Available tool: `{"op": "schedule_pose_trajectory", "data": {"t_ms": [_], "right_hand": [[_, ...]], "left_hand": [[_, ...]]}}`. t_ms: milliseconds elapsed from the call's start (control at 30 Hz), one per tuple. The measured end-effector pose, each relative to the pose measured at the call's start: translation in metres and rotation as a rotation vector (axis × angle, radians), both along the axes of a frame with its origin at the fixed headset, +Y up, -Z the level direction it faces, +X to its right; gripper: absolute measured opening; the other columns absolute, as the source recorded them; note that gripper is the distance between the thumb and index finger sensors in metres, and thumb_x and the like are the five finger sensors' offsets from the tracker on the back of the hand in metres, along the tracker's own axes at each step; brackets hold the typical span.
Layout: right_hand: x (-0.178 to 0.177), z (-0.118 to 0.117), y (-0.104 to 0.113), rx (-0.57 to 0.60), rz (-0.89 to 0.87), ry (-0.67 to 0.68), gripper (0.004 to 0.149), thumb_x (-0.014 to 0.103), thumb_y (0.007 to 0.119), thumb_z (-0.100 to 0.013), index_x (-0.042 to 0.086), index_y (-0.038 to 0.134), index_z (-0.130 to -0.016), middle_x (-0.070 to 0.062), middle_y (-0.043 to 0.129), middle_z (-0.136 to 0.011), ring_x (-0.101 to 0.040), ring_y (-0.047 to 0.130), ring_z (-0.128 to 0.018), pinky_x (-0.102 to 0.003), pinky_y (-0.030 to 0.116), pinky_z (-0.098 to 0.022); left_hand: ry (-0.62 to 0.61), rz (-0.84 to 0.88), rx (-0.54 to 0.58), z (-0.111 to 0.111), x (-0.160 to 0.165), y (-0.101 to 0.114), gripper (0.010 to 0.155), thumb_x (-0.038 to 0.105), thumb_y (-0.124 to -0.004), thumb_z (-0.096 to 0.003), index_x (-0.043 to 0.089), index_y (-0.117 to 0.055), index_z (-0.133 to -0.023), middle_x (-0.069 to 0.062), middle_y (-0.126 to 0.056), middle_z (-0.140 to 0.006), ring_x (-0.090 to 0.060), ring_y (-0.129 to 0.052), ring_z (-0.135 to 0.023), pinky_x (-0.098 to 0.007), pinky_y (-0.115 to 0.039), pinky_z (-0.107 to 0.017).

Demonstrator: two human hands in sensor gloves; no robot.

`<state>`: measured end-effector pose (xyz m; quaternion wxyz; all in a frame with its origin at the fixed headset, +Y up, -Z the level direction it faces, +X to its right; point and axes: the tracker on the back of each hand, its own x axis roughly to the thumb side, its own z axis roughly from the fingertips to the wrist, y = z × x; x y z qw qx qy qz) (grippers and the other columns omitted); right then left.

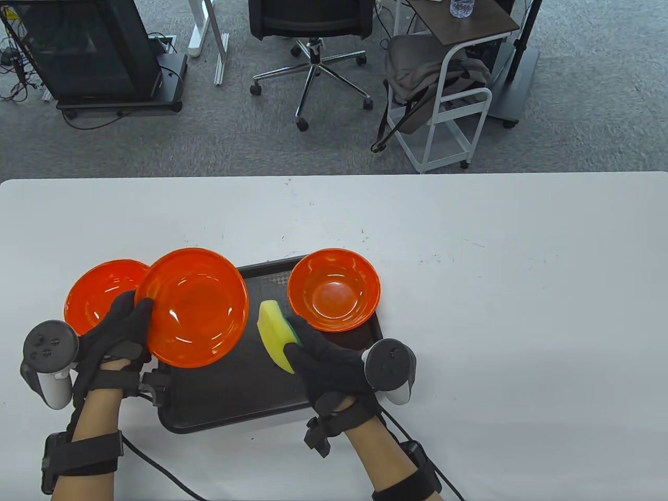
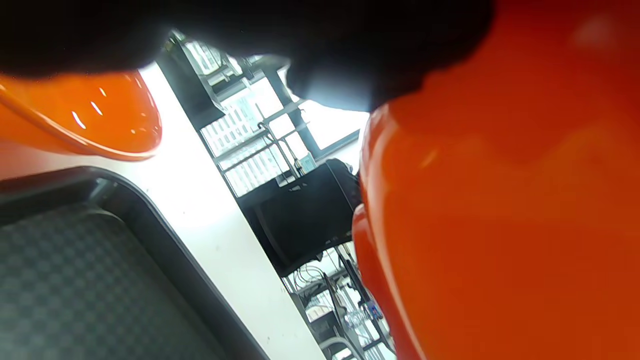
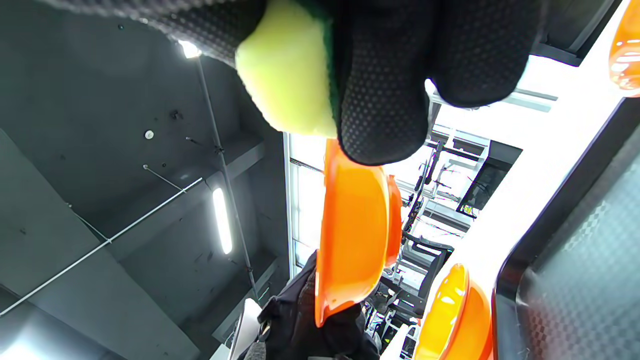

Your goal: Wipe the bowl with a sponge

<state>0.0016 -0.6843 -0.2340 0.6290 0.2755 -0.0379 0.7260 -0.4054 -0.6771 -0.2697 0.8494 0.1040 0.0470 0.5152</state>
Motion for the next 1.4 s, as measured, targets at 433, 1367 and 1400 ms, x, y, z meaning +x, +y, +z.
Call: {"op": "schedule_pose_trajectory", "data": {"t_ms": [433,1367,1400], "right_hand": [[0.003,-0.001,0.001,-0.005,-0.007,0.004,0.053,0.035,0.069,-0.064,0.0,0.05,-0.099,-0.027,0.082,-0.088,-0.031,0.1,-0.063,-0.056,0.078,-0.051],[0.004,0.0,0.002,-0.009,-0.006,0.015,0.053,0.035,0.069,-0.064,0.0,0.049,-0.099,-0.027,0.082,-0.088,-0.032,0.1,-0.063,-0.056,0.078,-0.051],[0.004,0.0,0.002,-0.009,-0.006,0.015,0.053,0.035,0.069,-0.064,0.0,0.049,-0.099,-0.027,0.082,-0.088,-0.031,0.1,-0.063,-0.056,0.078,-0.051]], "left_hand": [[0.29,0.241,-0.053,0.007,-0.043,-0.023,0.06,0.046,-0.074,-0.0528,0.016,-0.059,-0.102,-0.003,-0.095,-0.042,-0.011,-0.096,-0.01,-0.035,-0.09,-0.016],[0.531,0.414,-0.3,0.012,-0.078,-0.082,0.068,0.041,-0.074,-0.0527,0.009,-0.043,-0.104,-0.011,-0.092,-0.056,-0.014,-0.099,-0.019,-0.031,-0.089,-0.014],[0.532,0.41,-0.307,0.012,-0.078,-0.083,0.068,0.041,-0.074,-0.0527,0.009,-0.043,-0.104,-0.011,-0.091,-0.056,-0.013,-0.098,-0.018,-0.03,-0.089,-0.014]]}}
